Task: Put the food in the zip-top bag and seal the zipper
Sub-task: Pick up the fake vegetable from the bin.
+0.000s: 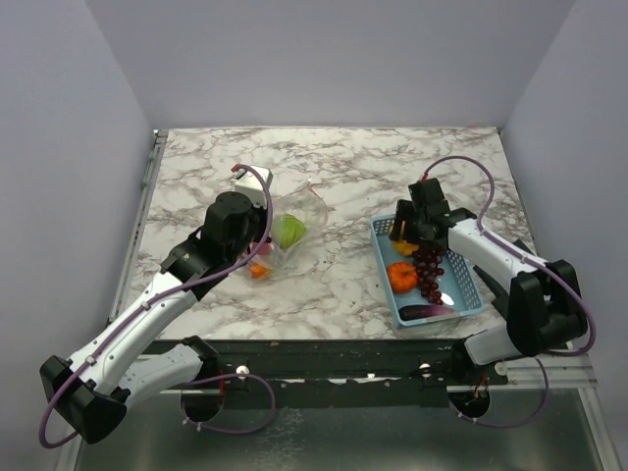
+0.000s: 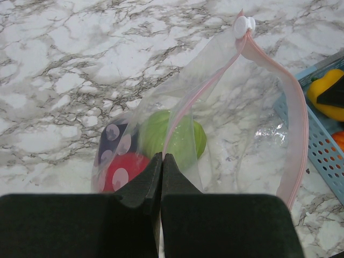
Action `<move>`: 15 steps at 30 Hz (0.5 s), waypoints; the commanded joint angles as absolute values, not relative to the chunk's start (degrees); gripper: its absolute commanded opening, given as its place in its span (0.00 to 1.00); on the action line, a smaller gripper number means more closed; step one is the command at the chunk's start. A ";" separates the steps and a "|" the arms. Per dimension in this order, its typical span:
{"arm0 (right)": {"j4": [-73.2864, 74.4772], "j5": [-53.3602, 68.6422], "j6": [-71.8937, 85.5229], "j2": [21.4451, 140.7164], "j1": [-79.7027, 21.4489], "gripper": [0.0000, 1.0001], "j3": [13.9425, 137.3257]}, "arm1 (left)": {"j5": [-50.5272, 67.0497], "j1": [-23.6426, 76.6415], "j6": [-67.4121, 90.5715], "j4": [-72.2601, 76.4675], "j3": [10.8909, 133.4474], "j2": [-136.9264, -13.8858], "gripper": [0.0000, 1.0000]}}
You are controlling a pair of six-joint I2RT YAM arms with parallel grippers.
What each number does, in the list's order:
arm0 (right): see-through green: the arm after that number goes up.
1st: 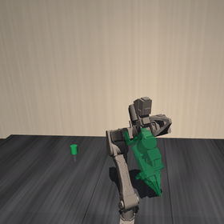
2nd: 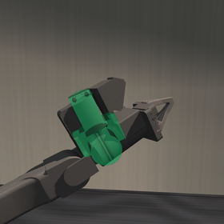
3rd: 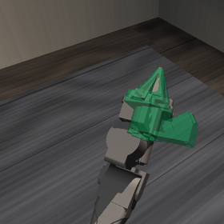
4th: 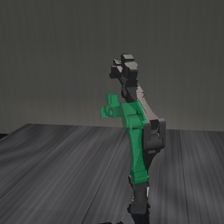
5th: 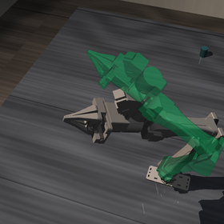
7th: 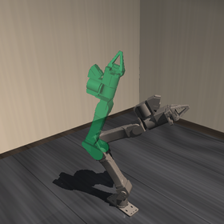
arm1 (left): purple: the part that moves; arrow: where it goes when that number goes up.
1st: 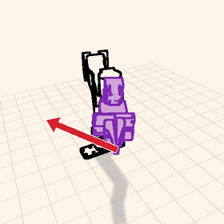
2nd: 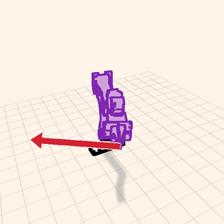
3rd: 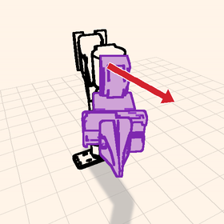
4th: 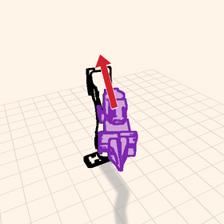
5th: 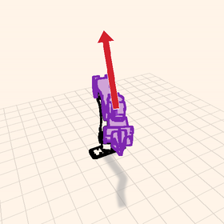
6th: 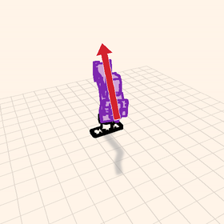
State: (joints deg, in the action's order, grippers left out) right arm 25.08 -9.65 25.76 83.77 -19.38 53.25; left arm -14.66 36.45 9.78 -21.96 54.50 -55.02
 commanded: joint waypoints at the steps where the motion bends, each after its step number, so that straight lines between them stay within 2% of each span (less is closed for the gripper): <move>1: 27.98 -10.00 25.58 82.35 -19.16 0.35 55.75 | -15.53 36.30 9.55 -21.80 54.14 -55.26 0.00; 15: 36.38 -9.20 23.14 77.70 -19.90 0.31 57.91 | -15.31 36.30 9.59 -21.88 54.23 -55.33 0.00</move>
State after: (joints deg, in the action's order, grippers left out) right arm 32.23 -9.63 24.60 80.97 -19.44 55.90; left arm -14.66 36.45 9.78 -21.96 54.50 -55.29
